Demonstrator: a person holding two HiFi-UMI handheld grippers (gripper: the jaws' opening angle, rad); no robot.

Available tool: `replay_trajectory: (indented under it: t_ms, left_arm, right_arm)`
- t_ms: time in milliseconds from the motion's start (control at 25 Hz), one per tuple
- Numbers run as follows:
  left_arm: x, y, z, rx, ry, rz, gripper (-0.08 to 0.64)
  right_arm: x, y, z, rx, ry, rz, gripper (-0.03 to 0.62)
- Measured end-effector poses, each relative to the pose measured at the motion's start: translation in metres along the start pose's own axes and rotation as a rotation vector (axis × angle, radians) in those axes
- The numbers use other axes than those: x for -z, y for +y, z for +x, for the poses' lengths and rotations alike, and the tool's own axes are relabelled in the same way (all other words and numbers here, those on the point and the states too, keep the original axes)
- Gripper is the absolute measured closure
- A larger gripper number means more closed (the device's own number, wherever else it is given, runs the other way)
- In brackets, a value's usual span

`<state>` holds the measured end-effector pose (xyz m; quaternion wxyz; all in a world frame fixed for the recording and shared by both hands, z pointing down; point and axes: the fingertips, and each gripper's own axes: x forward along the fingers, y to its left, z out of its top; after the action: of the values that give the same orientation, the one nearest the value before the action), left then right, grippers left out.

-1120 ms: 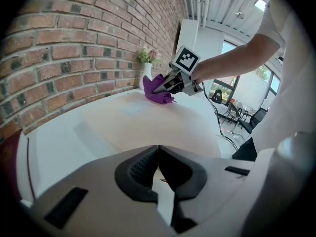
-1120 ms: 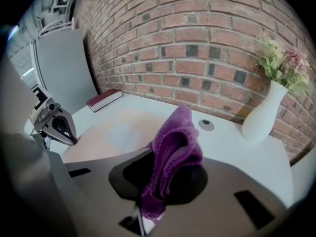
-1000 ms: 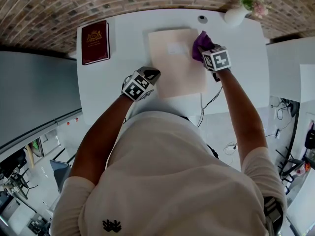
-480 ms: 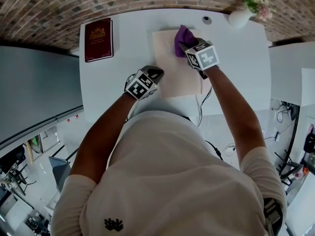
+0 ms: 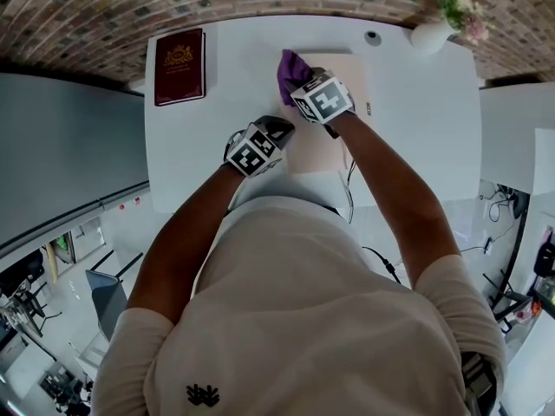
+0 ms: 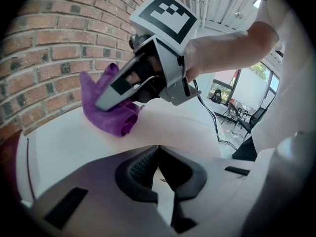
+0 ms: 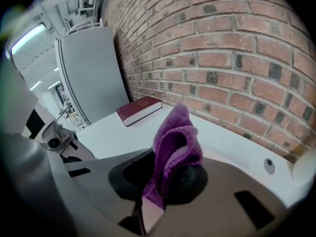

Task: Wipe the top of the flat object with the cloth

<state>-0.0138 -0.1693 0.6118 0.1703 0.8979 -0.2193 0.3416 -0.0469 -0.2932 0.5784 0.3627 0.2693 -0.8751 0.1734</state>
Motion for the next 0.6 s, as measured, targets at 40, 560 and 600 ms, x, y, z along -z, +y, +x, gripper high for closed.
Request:
replay_trajectory:
  t_ms: [40,560,600]
  left_arm:
    - [0.000,0.000,0.000,-0.001,0.000,-0.001,0.535]
    - [0.001,0.002,0.000,-0.009,-0.008,-0.014,0.535]
    - [0.002,0.002,0.001,-0.009,-0.005,-0.013,0.535]
  right_arm:
    - [0.004,0.000,0.007,-0.009,0.005,-0.002,0.515]
    - [0.052,-0.080,-0.039,0.132,0.047,0.064,0.515]
    - [0.057,-0.088,-0.044,0.144,0.048,0.071,0.515]
